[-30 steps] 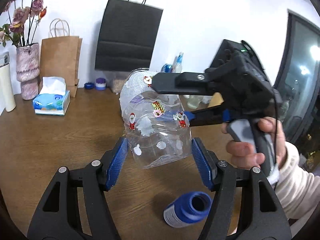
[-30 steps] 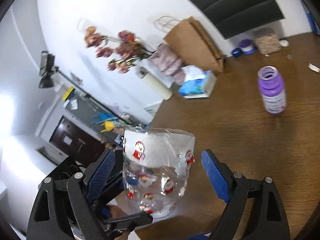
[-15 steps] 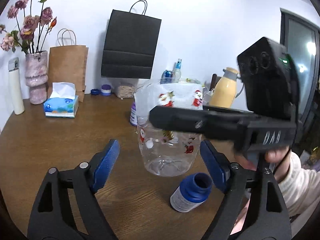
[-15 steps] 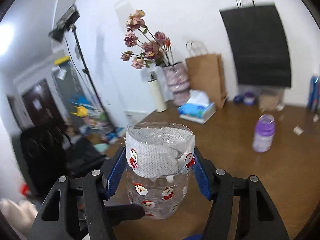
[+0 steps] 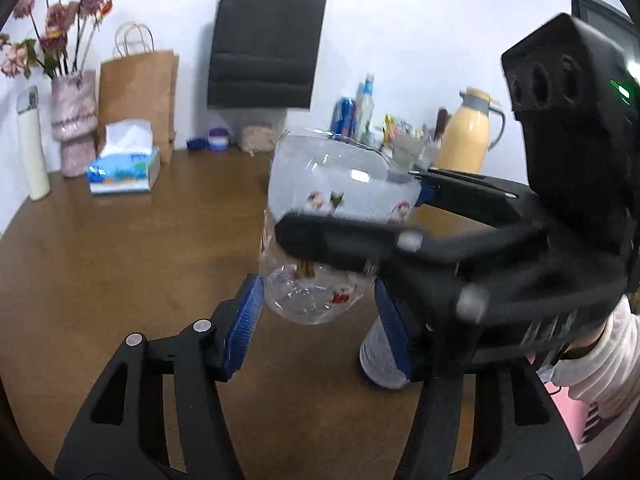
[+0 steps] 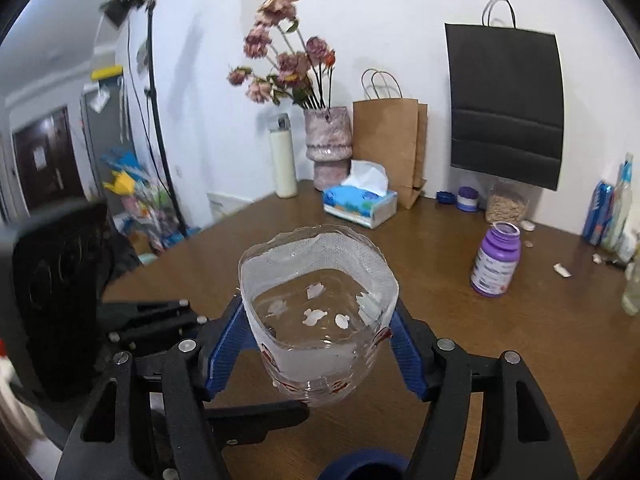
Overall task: Flip cup upright
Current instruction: 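Hold the upright cup in the right gripper and carry it above the table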
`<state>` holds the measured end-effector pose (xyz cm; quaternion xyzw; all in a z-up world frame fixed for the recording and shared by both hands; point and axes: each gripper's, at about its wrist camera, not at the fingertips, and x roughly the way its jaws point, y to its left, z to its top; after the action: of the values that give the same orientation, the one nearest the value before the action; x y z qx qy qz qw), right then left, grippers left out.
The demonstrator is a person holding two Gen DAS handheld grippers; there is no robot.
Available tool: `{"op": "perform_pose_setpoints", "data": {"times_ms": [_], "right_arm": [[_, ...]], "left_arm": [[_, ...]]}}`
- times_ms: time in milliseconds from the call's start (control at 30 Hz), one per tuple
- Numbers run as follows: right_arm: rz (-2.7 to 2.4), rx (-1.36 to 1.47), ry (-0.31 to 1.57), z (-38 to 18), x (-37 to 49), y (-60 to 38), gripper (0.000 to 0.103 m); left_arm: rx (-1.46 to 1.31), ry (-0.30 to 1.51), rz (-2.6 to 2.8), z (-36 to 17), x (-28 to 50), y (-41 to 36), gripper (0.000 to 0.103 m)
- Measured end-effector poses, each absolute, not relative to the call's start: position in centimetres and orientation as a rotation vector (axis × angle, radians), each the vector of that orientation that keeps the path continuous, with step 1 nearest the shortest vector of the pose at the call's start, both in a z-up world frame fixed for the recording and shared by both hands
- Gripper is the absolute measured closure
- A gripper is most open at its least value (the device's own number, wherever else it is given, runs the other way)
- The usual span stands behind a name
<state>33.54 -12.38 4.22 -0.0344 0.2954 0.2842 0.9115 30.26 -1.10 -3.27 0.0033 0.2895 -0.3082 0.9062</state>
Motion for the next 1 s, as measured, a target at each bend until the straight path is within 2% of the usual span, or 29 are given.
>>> {"op": "perform_pose_setpoints", "data": {"times_ms": [167,300,367,467,700,1000], "right_arm": [[0.579,-0.088,0.674,1.8,33.2,-12.1,0.031],[0.58,-0.219,0.56,5.2,32.1,-11.0,0.031],[0.62,-0.239,0.519,6.7,32.0,-10.4,0.031],[0.672,-0.261,0.478,7.5,32.7,-9.3,0.031],[0.759,-0.123,0.573,5.3,35.1,-9.5,0.029],[0.639,-0.262,0.46,5.3,28.1,-8.2,0.029]], "left_arm": [[0.043,0.621,-0.621,-5.1,29.8,-1.5,0.049],[0.012,0.513,-0.6,-2.2,29.3,-1.0,0.045],[0.004,0.489,-0.578,-1.3,29.8,-0.7,0.041],[-0.024,0.479,-0.548,-0.5,31.4,0.1,0.041],[0.009,0.494,-0.514,-2.1,31.2,0.6,0.043],[0.004,0.488,-0.524,-2.4,26.8,0.4,0.044]]}}
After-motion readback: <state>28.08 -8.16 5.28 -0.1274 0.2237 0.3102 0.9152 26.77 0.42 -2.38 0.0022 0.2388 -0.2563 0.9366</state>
